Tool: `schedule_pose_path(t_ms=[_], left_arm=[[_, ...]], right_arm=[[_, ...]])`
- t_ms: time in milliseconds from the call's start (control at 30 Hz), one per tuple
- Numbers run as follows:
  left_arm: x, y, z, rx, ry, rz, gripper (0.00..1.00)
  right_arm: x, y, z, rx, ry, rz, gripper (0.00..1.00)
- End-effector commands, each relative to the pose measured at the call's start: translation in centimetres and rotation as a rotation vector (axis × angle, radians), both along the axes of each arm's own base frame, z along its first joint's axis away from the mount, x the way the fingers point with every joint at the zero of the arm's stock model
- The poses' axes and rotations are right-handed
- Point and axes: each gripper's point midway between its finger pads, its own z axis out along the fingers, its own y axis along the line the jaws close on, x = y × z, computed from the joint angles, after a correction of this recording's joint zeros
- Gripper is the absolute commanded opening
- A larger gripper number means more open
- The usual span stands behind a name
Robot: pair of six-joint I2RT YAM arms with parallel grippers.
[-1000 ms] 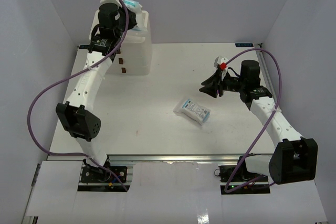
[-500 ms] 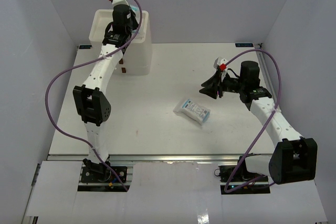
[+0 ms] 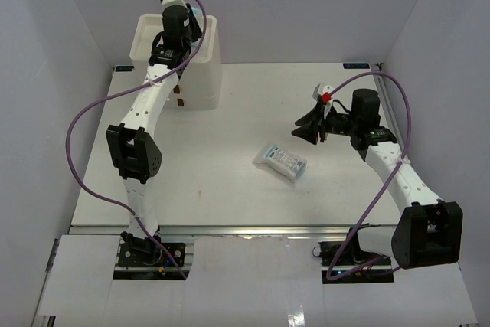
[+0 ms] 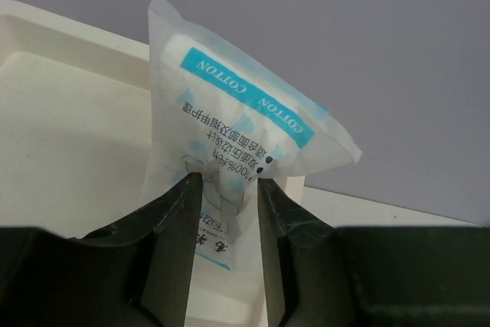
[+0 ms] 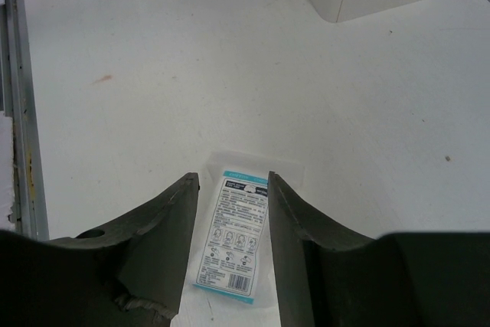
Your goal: Organize the makeup
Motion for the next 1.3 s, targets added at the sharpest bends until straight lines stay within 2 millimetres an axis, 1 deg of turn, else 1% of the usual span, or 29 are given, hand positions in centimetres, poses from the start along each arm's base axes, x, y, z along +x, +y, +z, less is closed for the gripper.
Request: schedule_pose_path(t_ms=[0, 100, 167, 200, 267, 333, 367, 400, 433, 500, 533, 567, 600, 633, 700, 767, 800, 833, 867, 900, 933, 967, 1033, 1067, 1167, 1267], left_arm=[[-1.2, 0.3, 3.3, -0.003, -0.061, -0.018, 0.63], [-1.8, 0.8, 4.4, 0.003, -0.075, -0.005, 0.75], [-2.1, 0.9, 5.1, 0.006, -0.087, -0.003, 0.81], [-2.4, 1.0, 5.5, 0.005, -0.094, -0.003, 0.83], [-3.2, 1.1, 6.8, -0.001, -0.115, -0.006, 0.84], [-3.9, 0.9, 7.4, -0.006, -0.122, -0.031, 0.84], [-4.7, 0.7, 8.3, -0.009, -0.135, -0.056, 0.84], [-5.9, 0.5, 9.0, -0.009, -0.143, -0.086, 0.86], [-6.7, 0.1, 9.2, -0.007, -0.147, -0.122, 0.88], [-9.3, -1.1, 9.5, 0.006, -0.158, -0.227, 0.96], [-10.2, -2.2, 7.8, 0.012, -0.140, -0.307, 0.98], [-11.9, -3.5, 7.7, 0.017, -0.157, -0.404, 0.98], [-14.7, -4.3, 9.3, 0.025, -0.212, -0.495, 0.98], [-16.7, -4.5, 8.4, 0.039, -0.207, -0.541, 0.98], [-20.1, -5.3, 7.2, 0.038, -0.201, -0.648, 0.98], [-23.5, -5.0, 5.2, 0.013, -0.160, -0.685, 0.98], [-24.8, -4.9, 4.3, -0.005, -0.140, -0.696, 0.98], [-26.7, -4.9, 2.8, -0.037, -0.116, -0.721, 0.98], [-28.1, -5.0, 0.4, -0.066, -0.069, -0.739, 0.98], [-29.2, -5.0, -0.4, -0.087, -0.053, -0.752, 0.98], [-30.2, -5.0, -1.5, -0.113, -0.024, -0.760, 0.98], [-31.3, -5.0, -3.3, -0.152, 0.019, -0.762, 0.98], [-33.6, -5.0, -4.5, -0.239, 0.048, -0.773, 0.98], [-34.4, -5.2, -5.2, -0.273, 0.062, -0.785, 0.98], [-36.1, -5.6, -7.5, -0.368, 0.106, -0.811, 0.98], [-36.9, -6.0, -9.6, -0.455, 0.166, -0.813, 0.98]], right_arm=[[0.2, -0.5, 0.5, 0.005, -0.023, -0.008, 0.51], [0.3, -0.6, 0.4, 0.006, -0.018, -0.014, 0.54], [0.4, -0.7, 0.3, 0.007, -0.012, -0.018, 0.54], [0.4, -0.7, 0.3, 0.007, -0.012, -0.019, 0.54], [0.5, -0.9, 0.3, 0.006, -0.010, -0.023, 0.54], [0.5, -0.9, 0.1, 0.006, -0.002, -0.024, 0.56], [0.5, -1.0, -0.1, 0.006, 0.005, -0.024, 0.58], [0.5, -1.0, -0.2, 0.004, 0.011, -0.022, 0.58], [0.5, -1.0, -0.3, 0.003, 0.021, -0.020, 0.60], [0.7, -1.0, -1.1, -0.005, 0.062, -0.019, 0.64], [0.7, -0.9, -1.2, -0.011, 0.082, -0.022, 0.66], [1.0, -0.9, -1.3, -0.026, 0.093, -0.032, 0.67], [1.7, -0.8, -1.5, -0.052, 0.104, -0.051, 0.69], [1.8, -1.0, -2.8, -0.097, 0.150, -0.075, 0.69], [1.8, -0.5, -3.8, -0.166, 0.192, -0.081, 0.73], [1.9, 0.0, -5.5, -0.243, 0.225, -0.104, 0.80], [1.9, 0.2, -6.3, -0.272, 0.237, -0.110, 0.83], [1.5, 0.8, -7.3, -0.307, 0.264, -0.097, 0.85], [1.0, 1.3, -8.1, -0.336, 0.290, -0.079, 0.86], [0.7, 1.6, -8.7, -0.358, 0.308, -0.066, 0.86], [0.6, 1.8, -9.7, -0.389, 0.326, -0.067, 0.87], [0.5, 1.9, -10.8, -0.423, 0.345, -0.071, 0.87], [0.2, 2.3, -12.5, -0.479, 0.375, -0.074, 0.87], [0.1, 2.3, -13.2, -0.499, 0.390, -0.078, 0.87], [-0.1, 2.0, -15.2, -0.562, 0.429, -0.084, 0.87], [-0.1, 1.7, -16.6, -0.612, 0.440, -0.092, 0.84]])
